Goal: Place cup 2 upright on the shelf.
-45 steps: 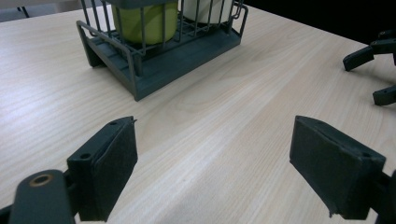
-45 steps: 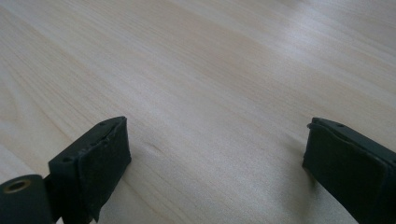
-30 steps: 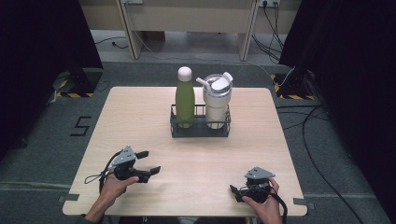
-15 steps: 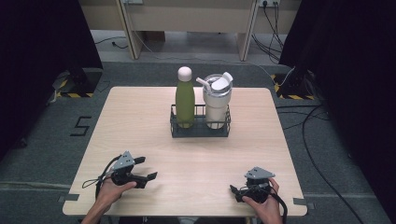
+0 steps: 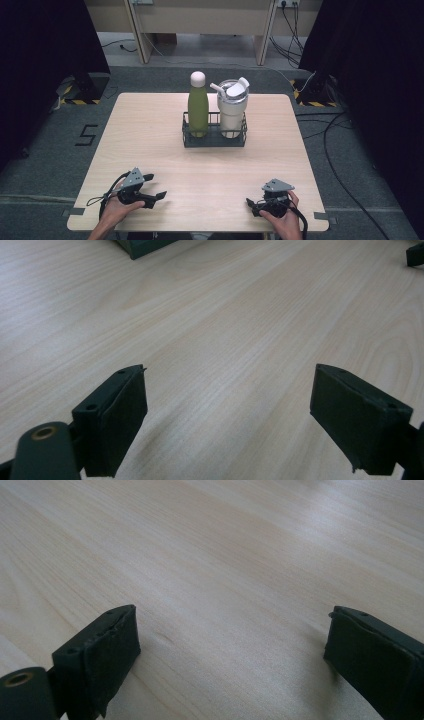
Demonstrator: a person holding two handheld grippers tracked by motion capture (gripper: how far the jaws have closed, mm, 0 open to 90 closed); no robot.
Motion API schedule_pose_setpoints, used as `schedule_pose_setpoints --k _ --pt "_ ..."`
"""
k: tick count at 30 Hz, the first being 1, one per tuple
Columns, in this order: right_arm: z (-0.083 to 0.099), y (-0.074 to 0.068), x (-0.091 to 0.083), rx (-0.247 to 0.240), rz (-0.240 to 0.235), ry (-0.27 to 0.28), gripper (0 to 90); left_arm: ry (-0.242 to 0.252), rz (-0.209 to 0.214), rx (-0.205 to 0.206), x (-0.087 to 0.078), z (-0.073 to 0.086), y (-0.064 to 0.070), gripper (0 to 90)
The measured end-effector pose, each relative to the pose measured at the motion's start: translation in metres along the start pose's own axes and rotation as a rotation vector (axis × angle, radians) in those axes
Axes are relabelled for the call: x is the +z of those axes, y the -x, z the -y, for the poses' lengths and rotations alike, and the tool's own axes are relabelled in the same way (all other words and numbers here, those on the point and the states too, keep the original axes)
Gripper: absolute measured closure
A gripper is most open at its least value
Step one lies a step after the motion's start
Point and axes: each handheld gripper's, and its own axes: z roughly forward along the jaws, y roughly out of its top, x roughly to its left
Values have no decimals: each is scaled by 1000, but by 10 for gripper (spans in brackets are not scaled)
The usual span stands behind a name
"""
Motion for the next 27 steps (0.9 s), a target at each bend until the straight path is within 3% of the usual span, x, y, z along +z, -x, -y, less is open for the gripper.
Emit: schedule_pose_setpoints --k 15,27 --pt "0 0 0 -1 1 1 76 -30 2 0 -3 8 7 148" --pt "0 -1 0 -7 -1 1 78 -97 -13 43 0 13 20 149"
